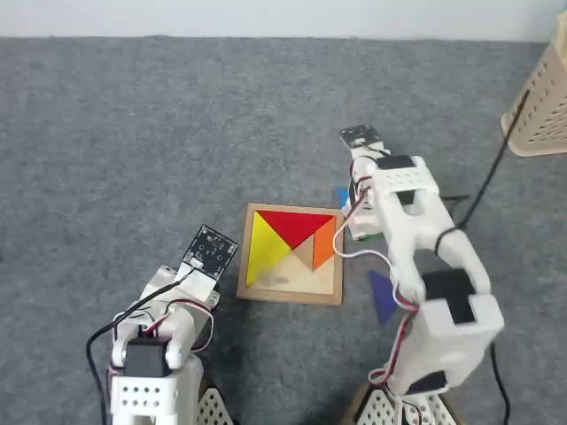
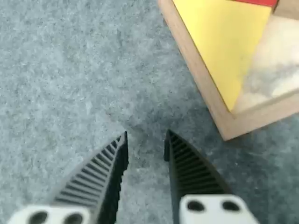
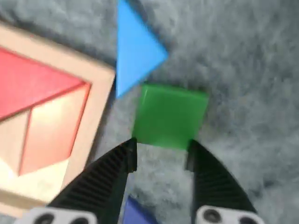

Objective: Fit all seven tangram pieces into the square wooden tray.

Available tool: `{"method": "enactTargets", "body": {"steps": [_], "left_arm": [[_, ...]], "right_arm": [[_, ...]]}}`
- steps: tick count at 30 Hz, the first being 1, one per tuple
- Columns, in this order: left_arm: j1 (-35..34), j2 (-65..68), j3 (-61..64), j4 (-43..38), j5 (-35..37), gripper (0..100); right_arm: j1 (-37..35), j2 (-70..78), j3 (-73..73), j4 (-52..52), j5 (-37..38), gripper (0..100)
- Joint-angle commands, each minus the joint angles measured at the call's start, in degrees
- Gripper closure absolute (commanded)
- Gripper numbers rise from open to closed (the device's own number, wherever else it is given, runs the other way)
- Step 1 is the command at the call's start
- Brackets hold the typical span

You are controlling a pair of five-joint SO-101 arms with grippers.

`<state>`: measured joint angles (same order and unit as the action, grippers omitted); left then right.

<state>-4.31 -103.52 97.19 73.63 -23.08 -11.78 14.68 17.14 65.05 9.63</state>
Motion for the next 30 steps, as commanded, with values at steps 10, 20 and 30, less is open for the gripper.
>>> {"method": "enactTargets", "body": {"steps": [10,20,30], "left_arm": [[-0.4,-1.2,-0.7,-0.1,0.6,88],[-0.4,-1.2,-0.7,-0.1,0.6,88],[-0.4,-1.2,-0.7,-0.1,0.6,88]], "right_arm": [[0.7,8.0,-7.8,-0.6,-2.3,77.9],[3.7,-7.3,0.0,-0.6,-3.6,93.8],[-14.4,-34.9,17.4,-0.6,-3.0,93.9]]}}
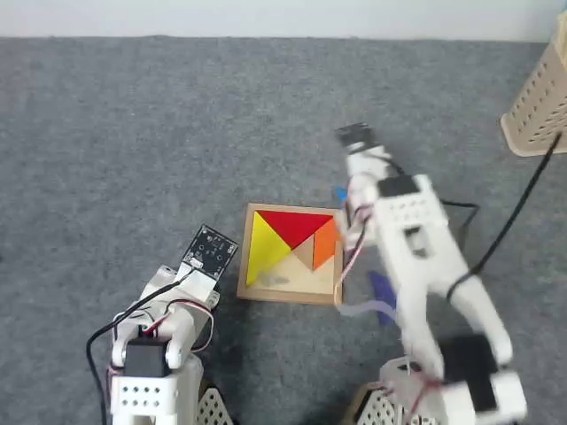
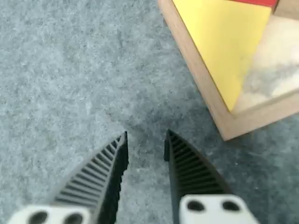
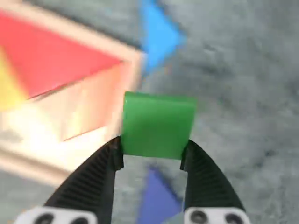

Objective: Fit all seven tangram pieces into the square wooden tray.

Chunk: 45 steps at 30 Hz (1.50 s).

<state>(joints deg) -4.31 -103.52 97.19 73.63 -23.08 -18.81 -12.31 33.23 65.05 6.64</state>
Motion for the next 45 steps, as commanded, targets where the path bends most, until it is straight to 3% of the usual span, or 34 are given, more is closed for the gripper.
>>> {"method": "enactTargets", "body": {"steps": [1,11,17,26,33,36,40,45], "left_arm": [[-0.4,-1.2,-0.7,-0.1,0.6,88],[-0.4,-1.2,-0.7,-0.1,0.6,88],[-0.4,-1.2,-0.7,-0.1,0.6,88],[-0.4,-1.2,-0.7,-0.1,0.6,88],[-0.4,-1.2,-0.7,-0.1,0.6,88],[-0.4,-1.2,-0.7,-0.1,0.6,88],[-0.4,-1.2,-0.7,-0.1,0.6,88],[-0.4,-1.2,-0.7,-0.1,0.6,88]], "right_arm": [[-10.2,-8.2,1.8,-0.6,0.0,93.9],[-25.5,1.6,-1.6,-1.2,2.5,93.9],[-25.8,7.3,-4.6,-1.1,2.3,93.0],[-25.9,8.1,-4.7,-0.9,2.3,79.7],[-25.8,8.1,-4.7,-0.7,2.4,79.3],[-24.5,7.7,-4.7,-0.6,2.4,83.0],[-16.9,2.8,-4.4,1.6,1.0,99.8],[-6.2,-5.6,-1.6,7.7,1.7,99.5]]}}
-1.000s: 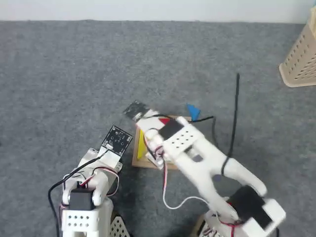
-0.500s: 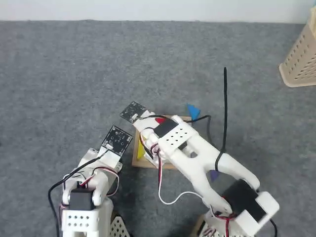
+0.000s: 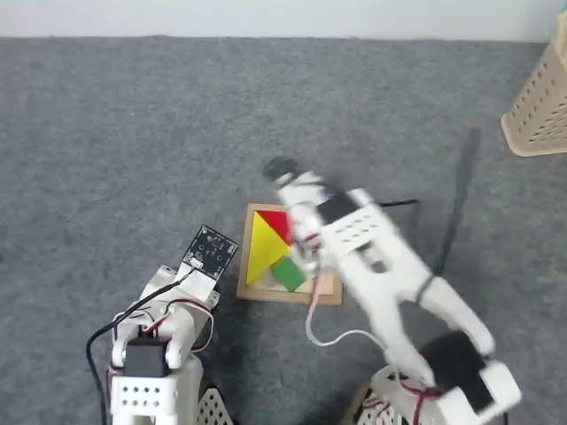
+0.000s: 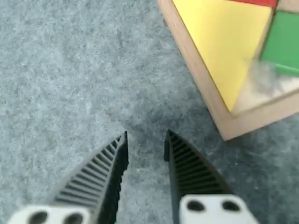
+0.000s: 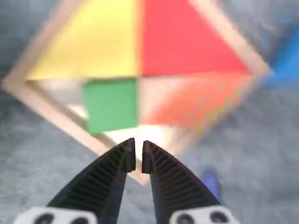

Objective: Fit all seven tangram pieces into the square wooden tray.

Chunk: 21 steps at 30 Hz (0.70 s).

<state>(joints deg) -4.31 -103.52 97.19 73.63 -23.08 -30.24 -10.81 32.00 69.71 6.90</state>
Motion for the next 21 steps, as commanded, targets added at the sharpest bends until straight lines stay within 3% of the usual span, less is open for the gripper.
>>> {"method": "enactTargets", "body": {"steps": [1,13,21], "left_arm": [[-0.4,-1.2,-0.7,-0.1,0.6,88],[-0.3,-1.2,-0.7,-0.1,0.6,88],[-0.3,-1.2,-0.7,-0.1,0.6,88]], "right_arm": [[6.4,-8.5,1.2,4.2,2.6,99.1],[19.6,-19.7,20.5,5.2,14.6,98.4],[23.6,-19.7,22.6,5.2,16.6,81.2]]}}
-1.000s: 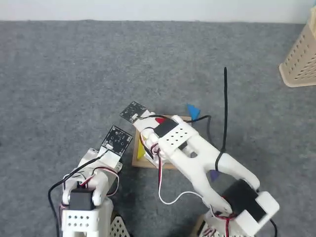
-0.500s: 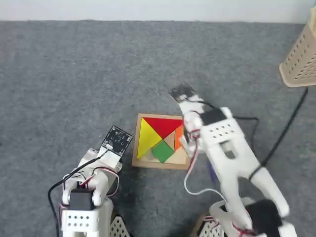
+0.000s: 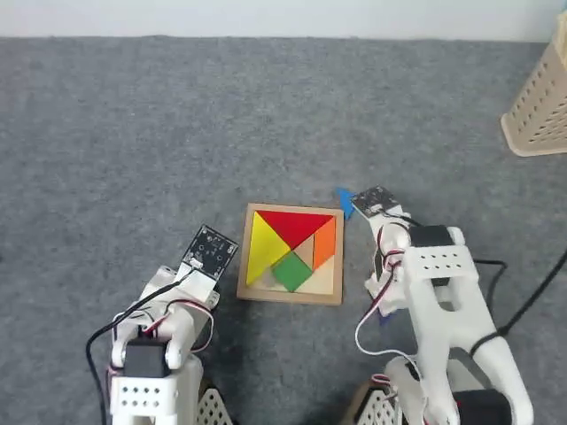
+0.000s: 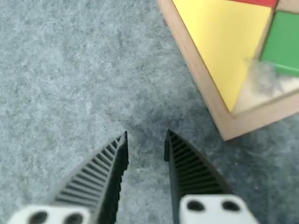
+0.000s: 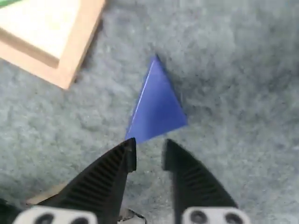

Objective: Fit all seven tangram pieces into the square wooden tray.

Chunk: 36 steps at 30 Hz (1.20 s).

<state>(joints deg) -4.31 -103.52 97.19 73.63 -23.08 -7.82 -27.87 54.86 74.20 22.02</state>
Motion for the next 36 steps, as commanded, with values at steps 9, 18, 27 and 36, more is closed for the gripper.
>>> {"method": "enactTargets", "body": {"steps": [9,18,27,36], "left_arm": [[-0.3,-1.2,-0.7,-0.1,0.6,88],[-0.3,-1.2,-0.7,-0.1,0.6,88],[-0.3,-1.2,-0.7,-0.1,0.6,88],[-0.3,-1.2,-0.7,-0.1,0.6,88]], "right_arm": [[0.8,2.9,1.7,-4.2,1.5,80.5],[0.7,13.8,1.4,-15.3,-7.0,80.8],[-1.7,16.8,-5.0,-12.4,-15.6,80.8],[-4.2,16.9,-8.9,-13.9,-19.6,80.3]]}}
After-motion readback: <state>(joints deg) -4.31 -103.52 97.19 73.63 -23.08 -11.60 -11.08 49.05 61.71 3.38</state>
